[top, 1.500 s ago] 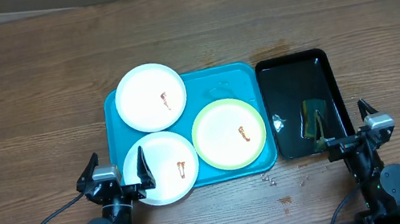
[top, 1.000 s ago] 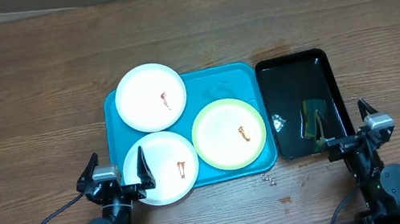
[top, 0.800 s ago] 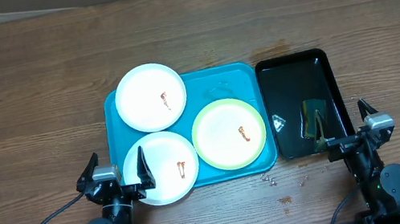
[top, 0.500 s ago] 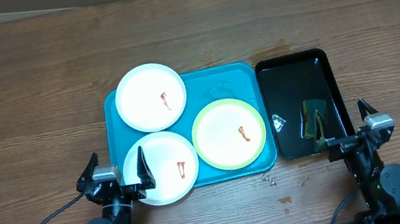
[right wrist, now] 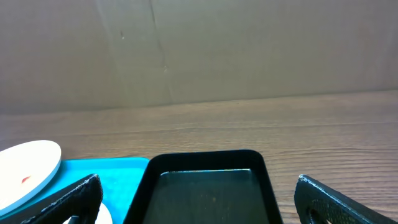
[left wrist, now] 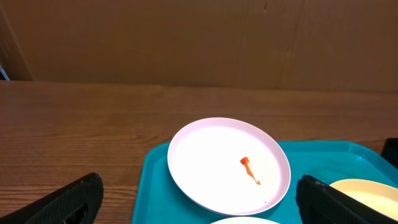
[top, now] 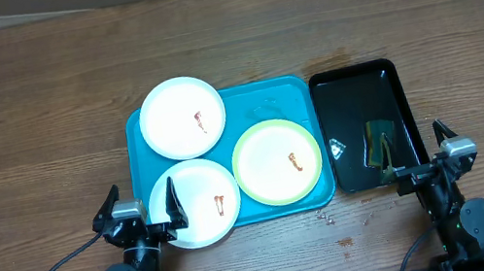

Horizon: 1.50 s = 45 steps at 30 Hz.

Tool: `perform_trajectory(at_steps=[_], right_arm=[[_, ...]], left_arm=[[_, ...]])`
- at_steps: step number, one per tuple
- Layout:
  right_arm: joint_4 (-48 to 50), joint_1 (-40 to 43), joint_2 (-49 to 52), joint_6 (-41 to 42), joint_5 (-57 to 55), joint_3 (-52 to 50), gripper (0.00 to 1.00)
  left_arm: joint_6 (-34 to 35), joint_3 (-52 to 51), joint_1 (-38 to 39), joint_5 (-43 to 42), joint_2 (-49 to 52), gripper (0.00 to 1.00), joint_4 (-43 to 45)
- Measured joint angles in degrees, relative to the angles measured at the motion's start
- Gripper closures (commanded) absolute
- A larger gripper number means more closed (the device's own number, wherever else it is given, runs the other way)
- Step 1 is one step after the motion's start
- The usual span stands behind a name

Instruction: Clean dirty plates on tray and stack at the side

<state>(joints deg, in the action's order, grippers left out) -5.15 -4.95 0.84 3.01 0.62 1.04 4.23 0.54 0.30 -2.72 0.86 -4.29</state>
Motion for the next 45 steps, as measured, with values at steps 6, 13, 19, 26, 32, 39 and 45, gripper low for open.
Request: perform_trajectory(at_steps=[6,13,19,26,32,39,45], right_arm=[[0.0,0.0,0.0,0.0,0.0,0.0,0.0],[0.1,0.0,0.0,0.0,0.0,0.0,0.0],[0.0,0.0,0.0,0.9,0.4,0.0,0.0],[-0.9,0.0,0.0,8.9,4.0,0.1,0.0],[-12.3,0.0,3.5,11.2,7.1,8.1,0.0],[-33.6,0.0,27.1,10.8,9.2,39.5,0.0],[-62.8,0.0,57.2,8.6,12.7,68.4,0.0]], left_arm=[[0.0,0.0,0.0,0.0,0.0,0.0,0.0],[0.0,0.0,0.0,0.0,0.0,0.0,0.0],[0.0,0.0,0.0,-0.3,0.0,0.0,1.4],[4.8,2.0,0.0,-8.9,0.2,0.0,0.6],[8.5,16.9,0.0,-16.7,8.5,0.0,-7.6],[9.5,54.9,0.0,-29.1,39.2,0.0,-39.0],[7.1,84.9,1.1,-35.7,67.3,0.0,-70.4]])
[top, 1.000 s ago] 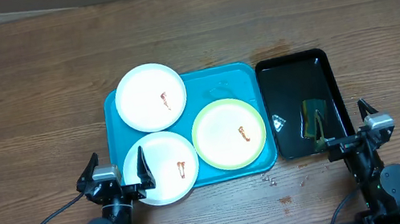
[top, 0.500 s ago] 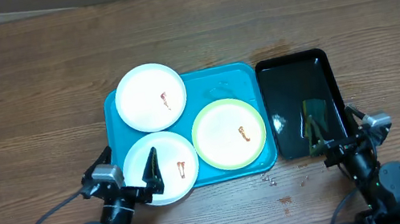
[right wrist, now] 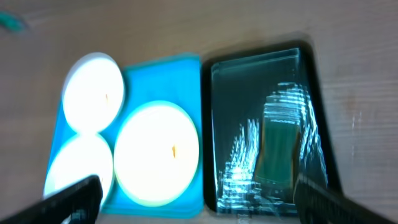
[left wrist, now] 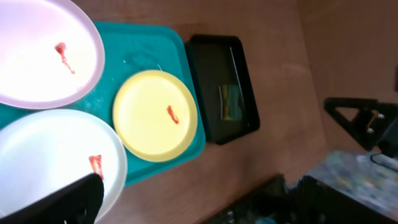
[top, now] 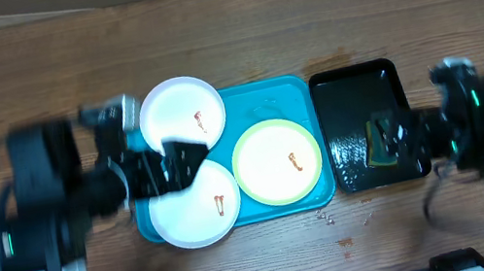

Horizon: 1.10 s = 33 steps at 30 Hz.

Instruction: Clean dirty plates on tray and stack at the side

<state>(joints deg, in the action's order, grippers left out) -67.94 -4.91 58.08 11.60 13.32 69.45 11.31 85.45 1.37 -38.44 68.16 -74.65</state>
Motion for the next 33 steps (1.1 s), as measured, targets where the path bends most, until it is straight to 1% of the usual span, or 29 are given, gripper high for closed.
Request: perform_trajectory(at_steps=[2,4,7,9,13,18,19,21,24,25,30,32,33], right_arm=[[-6.4,0.0,8.1,-0.4,0.7,6.8,0.0],[-11.1,0.0,14.8,-1.1,1.2,11.7,0.0],[-13.0,0.0,21.4,-1.4,1.5,13.7,0.02],[-13.6,0.0,24.9,-1.7,1.5,13.7,0.09],[-13.6,0.0,29.4,-2.1,1.0,13.7,0.19],[-14.1,-0.2,30.0,-1.3,-0.2,11.6,0.21],[-14.3,-0.4,30.0,-1.2,-0.7,10.8,0.21],[-14.7,-0.5,30.0,-0.8,-1.8,8.9,0.21],[-13.6,-0.8,30.0,0.3,-2.8,6.2,0.21],[-12.9,-0.9,30.0,0.7,-3.0,5.4,0.21],[-6.5,-2.2,30.0,2.6,-3.7,1.1,0.2],[-3.9,-2.8,30.0,3.3,-3.7,-0.7,0.2],[-3.2,-3.0,30.0,3.5,-3.7,-1.3,0.2]], left_arm=[[-0.9,4.2,0.5,-0.5,6.0,0.0,-3.0],[-1.3,5.7,0.6,-0.6,10.8,0.0,-4.0],[-1.5,5.6,1.9,0.0,16.1,0.0,-4.0],[-1.6,4.8,4.1,2.2,19.0,0.0,-2.5],[-0.6,2.3,9.9,9.0,22.3,0.0,1.4],[0.8,0.6,17.6,15.6,26.7,0.0,8.5],[0.8,0.5,18.8,16.3,27.8,0.05,10.1],[1.4,0.4,20.3,17.2,30.0,0.25,12.0],[2.4,0.4,20.9,18.1,32.7,0.45,11.6],[2.4,0.3,20.9,18.5,33.5,0.47,10.9],[3.4,0.3,20.9,23.4,37.4,0.49,8.2],[3.6,0.3,20.9,25.0,38.5,0.47,8.0],[3.6,0.3,20.9,25.7,39.0,0.4,8.0]])
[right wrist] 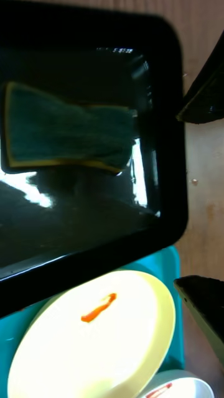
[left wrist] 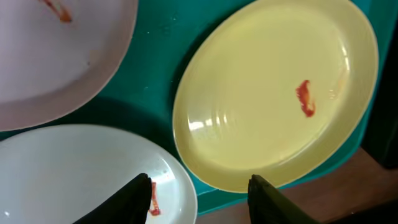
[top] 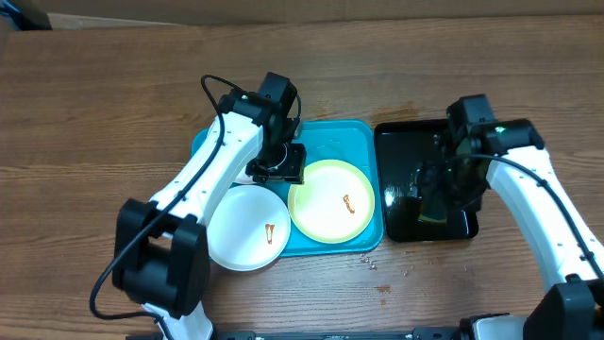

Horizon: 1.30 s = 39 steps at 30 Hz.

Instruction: Clean dirty plates on tray and stack at the side

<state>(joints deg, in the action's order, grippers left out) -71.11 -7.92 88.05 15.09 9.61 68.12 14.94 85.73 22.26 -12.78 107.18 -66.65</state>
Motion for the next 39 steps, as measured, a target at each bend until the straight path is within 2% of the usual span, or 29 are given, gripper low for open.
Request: perform_trajectory(at_steps=[2,5,11,12,15,16,18,24,26,30,36,39], right_arm=[[0.7,-0.1,0.0,0.3,0.0,-1.4,0.2],[0.7,0.0,0.0,0.6,0.0,-2.2,0.2],[0.7,0.0,0.0,0.9,0.0,-3.0,0.19],[0.6,0.0,0.0,1.0,0.0,-3.0,0.15],[0.1,0.0,0.0,1.2,0.0,-3.0,0.14],[0.0,0.0,0.0,1.2,0.0,-3.0,0.14],[-0.1,0.0,0.0,1.2,0.0,-3.1,0.14],[0.0,0.0,0.0,1.2,-1.4,-3.1,0.14],[0.0,0.0,0.0,1.3,-1.6,-3.1,0.14],[0.6,0.0,0.0,1.4,-2.1,-3.2,0.14],[2.9,0.0,0.0,3.1,-5.1,-4.8,0.14],[5.0,0.0,0.0,5.3,-7.9,-6.0,0.14]], left_arm=[[0.1,0.0,0.0,1.0,0.7,0.34,0.1],[1.7,0.0,0.0,2.1,0.9,0.32,0.0],[6.1,0.0,0.0,6.2,0.9,0.18,0.0],[6.4,0.0,0.0,7.1,0.9,0.14,0.0],[7.5,0.0,0.1,9.2,0.9,0.0,0.5],[7.6,0.0,0.1,9.6,0.9,0.0,0.7],[7.9,0.0,0.1,10.3,0.9,0.06,1.3],[7.9,-2.8,0.1,12.0,0.9,0.38,6.5],[8.1,-5.0,0.1,12.4,0.9,0.43,9.3],[7.8,-10.2,0.2,12.4,0.9,0.47,15.3],[7.7,-13.5,0.2,10.6,0.9,0.58,18.9],[6.9,-13.5,0.2,7.8,0.9,0.54,20.0]])
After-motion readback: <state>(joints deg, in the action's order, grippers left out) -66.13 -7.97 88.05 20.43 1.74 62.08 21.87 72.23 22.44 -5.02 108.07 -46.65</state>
